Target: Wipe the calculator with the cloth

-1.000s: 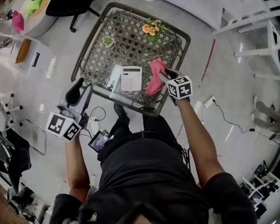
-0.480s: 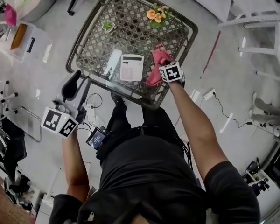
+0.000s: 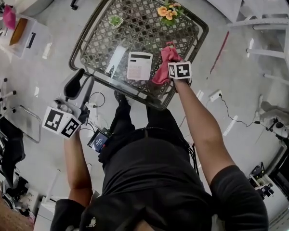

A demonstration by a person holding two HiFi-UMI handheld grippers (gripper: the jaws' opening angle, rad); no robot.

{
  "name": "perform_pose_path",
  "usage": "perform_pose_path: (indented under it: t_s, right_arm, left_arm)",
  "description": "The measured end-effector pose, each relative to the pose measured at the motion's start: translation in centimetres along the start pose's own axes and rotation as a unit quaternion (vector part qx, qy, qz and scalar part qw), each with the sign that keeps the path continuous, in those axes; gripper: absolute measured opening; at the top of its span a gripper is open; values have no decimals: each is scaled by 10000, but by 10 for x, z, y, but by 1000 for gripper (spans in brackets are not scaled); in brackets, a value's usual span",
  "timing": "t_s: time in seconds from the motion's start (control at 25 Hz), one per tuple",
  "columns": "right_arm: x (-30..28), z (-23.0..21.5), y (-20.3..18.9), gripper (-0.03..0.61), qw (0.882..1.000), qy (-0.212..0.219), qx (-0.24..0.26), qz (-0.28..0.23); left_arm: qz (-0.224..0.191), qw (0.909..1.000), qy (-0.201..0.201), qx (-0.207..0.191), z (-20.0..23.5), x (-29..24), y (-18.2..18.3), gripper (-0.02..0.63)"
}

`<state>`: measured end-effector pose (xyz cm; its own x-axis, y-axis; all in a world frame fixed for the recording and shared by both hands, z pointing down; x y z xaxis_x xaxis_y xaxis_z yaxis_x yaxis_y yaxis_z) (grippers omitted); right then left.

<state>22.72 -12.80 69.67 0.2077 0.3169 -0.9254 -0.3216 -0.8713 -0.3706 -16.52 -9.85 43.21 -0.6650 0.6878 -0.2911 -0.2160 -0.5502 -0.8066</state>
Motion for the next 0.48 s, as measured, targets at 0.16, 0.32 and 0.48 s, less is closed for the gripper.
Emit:
perform_pose_path:
  t_s: [0.16, 0.32, 0.48]
  right_arm:
    - [20, 17, 12, 29, 9953, 72, -693, -669]
    - [34, 43, 23, 29, 9889, 125, -917, -1160]
    - [30, 76, 38, 28, 9867, 255, -823, -1377]
  left_arm:
    - [-51, 10000, 17, 24, 9, 8, 3, 189]
    - [-100, 9999, 41, 35, 15, 17, 7, 189]
    - [-137, 9998, 105, 70, 24, 30, 6, 189]
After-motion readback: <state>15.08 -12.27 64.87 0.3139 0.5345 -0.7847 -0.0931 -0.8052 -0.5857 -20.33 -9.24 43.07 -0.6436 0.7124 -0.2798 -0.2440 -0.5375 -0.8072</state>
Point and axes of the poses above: the fingertips, and each gripper's own axes: x backward along the fingers, z to its left, y out of its top, the point moved 5 cm from there along x, backward along the fingers, and after that the axes turned 9 degrees about x, right-handed, at the moved point
